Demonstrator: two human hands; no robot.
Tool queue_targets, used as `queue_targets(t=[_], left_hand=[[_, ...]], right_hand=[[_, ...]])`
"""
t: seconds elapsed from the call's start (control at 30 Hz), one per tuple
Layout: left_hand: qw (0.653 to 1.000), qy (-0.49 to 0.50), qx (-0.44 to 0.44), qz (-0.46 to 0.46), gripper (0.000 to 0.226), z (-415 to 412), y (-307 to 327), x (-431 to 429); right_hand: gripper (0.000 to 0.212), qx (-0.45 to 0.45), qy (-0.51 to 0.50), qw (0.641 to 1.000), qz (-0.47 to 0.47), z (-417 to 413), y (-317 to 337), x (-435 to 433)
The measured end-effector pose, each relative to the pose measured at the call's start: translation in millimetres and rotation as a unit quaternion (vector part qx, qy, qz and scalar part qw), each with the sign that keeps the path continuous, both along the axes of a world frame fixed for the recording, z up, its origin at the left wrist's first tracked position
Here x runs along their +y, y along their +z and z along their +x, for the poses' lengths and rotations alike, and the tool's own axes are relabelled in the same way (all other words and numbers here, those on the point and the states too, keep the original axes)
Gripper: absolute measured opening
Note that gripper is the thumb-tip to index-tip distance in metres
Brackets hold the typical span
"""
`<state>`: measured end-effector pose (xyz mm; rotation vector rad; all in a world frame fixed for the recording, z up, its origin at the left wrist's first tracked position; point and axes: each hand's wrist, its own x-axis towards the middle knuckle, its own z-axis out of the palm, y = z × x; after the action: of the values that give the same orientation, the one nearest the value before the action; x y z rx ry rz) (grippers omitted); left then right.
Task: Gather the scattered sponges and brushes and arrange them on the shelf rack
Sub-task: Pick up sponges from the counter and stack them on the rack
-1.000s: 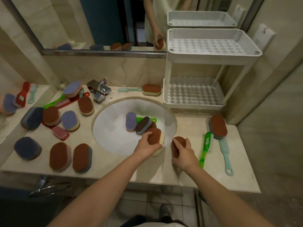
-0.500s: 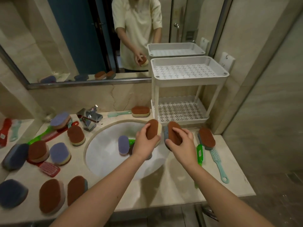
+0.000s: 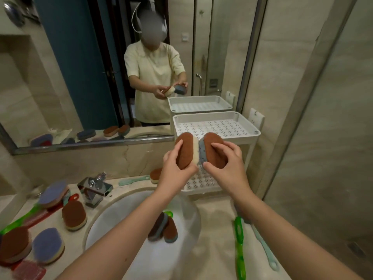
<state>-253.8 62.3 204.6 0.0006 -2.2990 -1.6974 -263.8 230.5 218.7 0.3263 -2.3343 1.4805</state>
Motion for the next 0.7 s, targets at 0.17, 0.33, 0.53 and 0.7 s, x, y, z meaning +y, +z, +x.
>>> queue_targets(t=[0.17, 0.33, 0.53, 0.7], left_hand=[[0.999, 0.019, 0.038, -0.005, 0.082, -39.9, 23.8, 7.2], [0.996, 0.052, 0.037, -0.066, 0.077, -82.9, 35.3, 13.0], [0.949, 0.146, -0.035, -0.277, 0.078, -138.9, 39.9, 15.0], [0.908, 0.165, -0.078, -0.377, 0.078, -174.0, 38.8, 13.7]], right_hand=[[0.054, 0.024, 0.02, 0.999, -0.006, -46.1, 25.7, 4.5], [0.06, 0.007, 0.046, 0.999, 0.021, -101.9, 34.4, 13.0], [0.064, -0.033, 0.056, 0.992, 0.111, -174.2, 35.0, 12.7], [0.066, -0.061, 0.072, 0.983, 0.159, -215.1, 26.9, 6.3]])
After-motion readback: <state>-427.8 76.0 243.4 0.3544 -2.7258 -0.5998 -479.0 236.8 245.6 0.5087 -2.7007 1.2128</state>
